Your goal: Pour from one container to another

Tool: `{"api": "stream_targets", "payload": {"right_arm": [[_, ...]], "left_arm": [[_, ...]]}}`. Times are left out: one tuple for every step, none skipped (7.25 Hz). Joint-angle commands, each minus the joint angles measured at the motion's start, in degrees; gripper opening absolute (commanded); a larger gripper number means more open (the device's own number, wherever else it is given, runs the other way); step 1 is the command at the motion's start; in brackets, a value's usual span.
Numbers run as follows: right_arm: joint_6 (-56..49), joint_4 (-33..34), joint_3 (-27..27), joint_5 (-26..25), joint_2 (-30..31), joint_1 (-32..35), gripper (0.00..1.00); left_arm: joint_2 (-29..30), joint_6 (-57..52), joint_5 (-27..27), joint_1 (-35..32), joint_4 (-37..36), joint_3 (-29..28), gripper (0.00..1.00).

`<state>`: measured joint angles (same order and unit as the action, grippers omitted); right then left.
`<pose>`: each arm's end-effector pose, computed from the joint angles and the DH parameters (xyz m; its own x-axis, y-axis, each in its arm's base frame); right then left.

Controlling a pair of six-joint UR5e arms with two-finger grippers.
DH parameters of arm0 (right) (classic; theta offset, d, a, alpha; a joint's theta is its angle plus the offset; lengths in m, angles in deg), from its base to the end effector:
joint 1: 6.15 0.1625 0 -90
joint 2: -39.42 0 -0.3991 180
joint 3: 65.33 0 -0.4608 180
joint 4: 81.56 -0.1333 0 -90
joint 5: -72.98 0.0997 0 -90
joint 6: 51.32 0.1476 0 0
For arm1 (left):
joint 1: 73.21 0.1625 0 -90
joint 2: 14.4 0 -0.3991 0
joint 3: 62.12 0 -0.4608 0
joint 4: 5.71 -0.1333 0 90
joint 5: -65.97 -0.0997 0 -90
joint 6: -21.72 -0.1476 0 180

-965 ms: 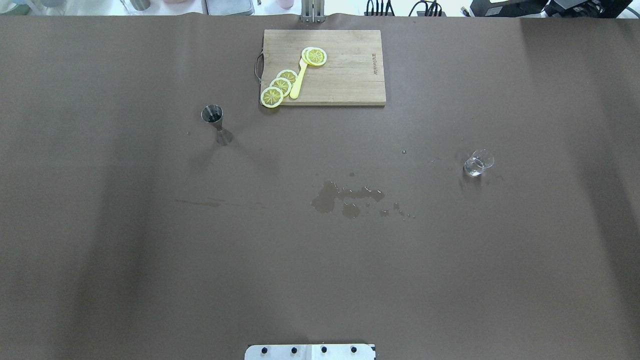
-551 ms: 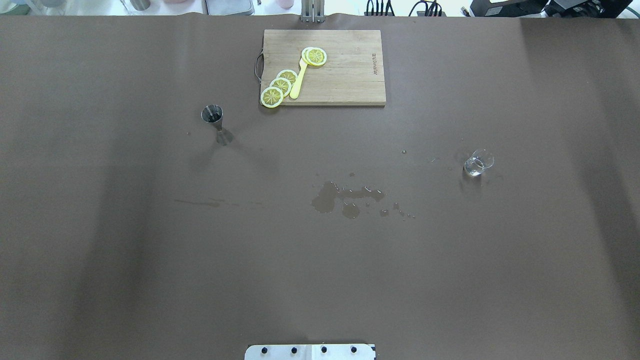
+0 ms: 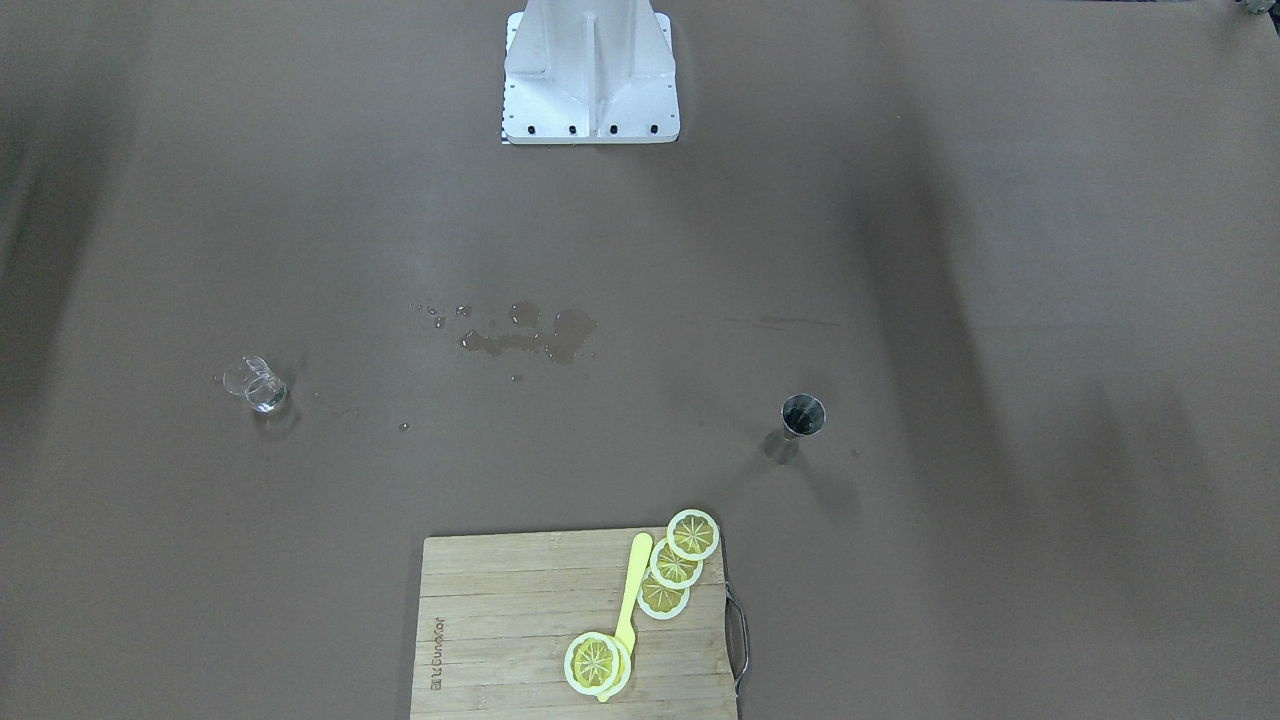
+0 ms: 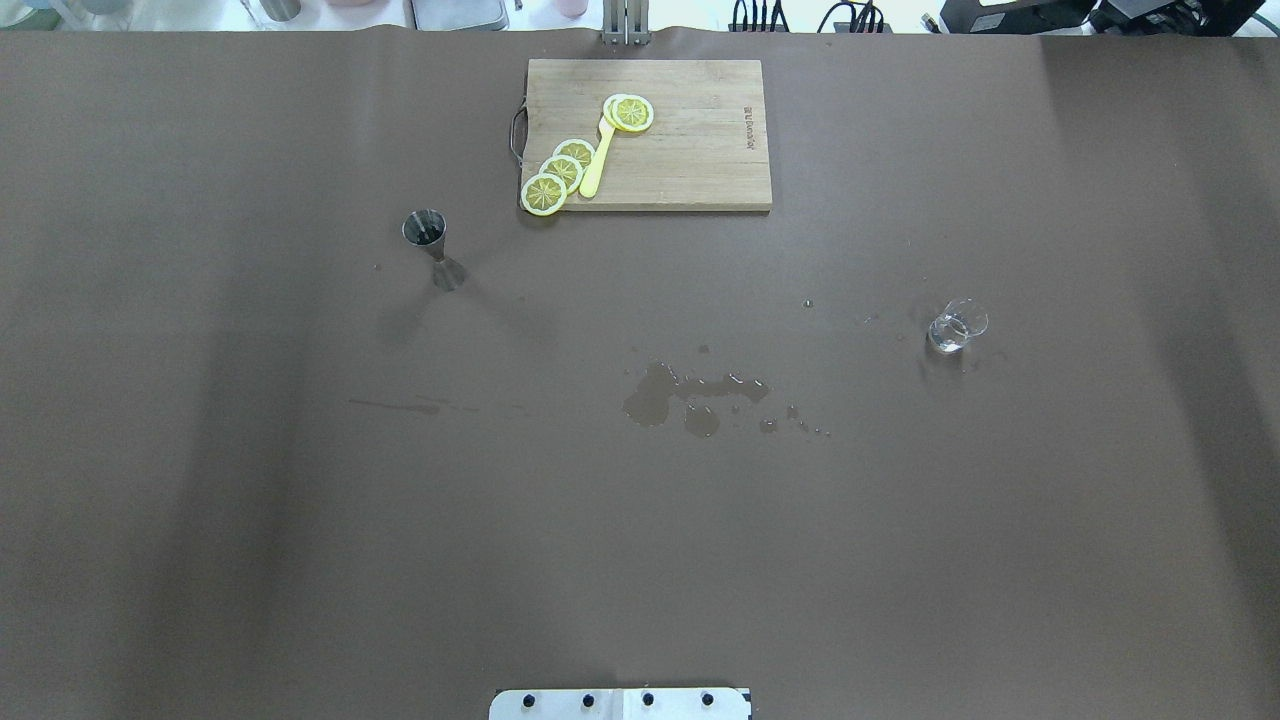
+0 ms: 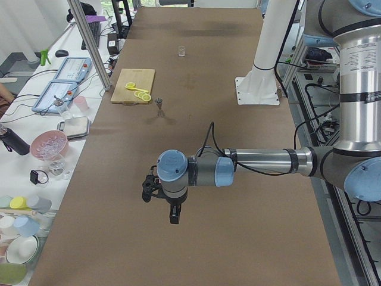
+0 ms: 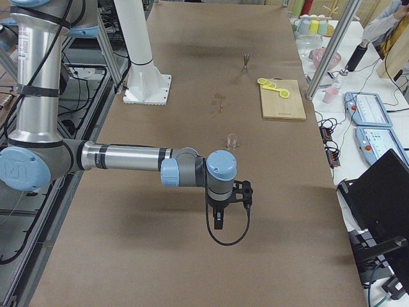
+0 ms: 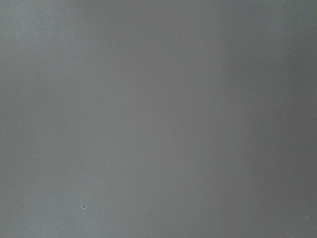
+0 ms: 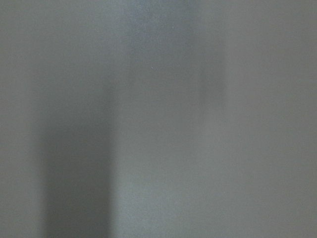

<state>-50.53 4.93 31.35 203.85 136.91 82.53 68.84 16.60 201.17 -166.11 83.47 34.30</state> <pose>0.0249 -0.5143 0.6715 0.7555 -0.0345 0.6542 0.0126 0.9992 0.0381 -0.0544 -0.5093 0.6676 0.7047 0.0393 -0.7084 -0.0124 0.9990 0.0431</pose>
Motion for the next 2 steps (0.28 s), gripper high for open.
{"api": "stream_targets", "payload": {"right_arm": [[0.0,0.0,0.0,0.0,0.1,0.0,1.00],[0.0,-0.1,0.1,0.0,0.2,0.0,1.00]], "left_arm": [[0.1,0.5,0.1,0.0,0.0,-0.1,0.98],[0.0,0.4,0.0,0.0,0.0,-0.1,0.98]]}}
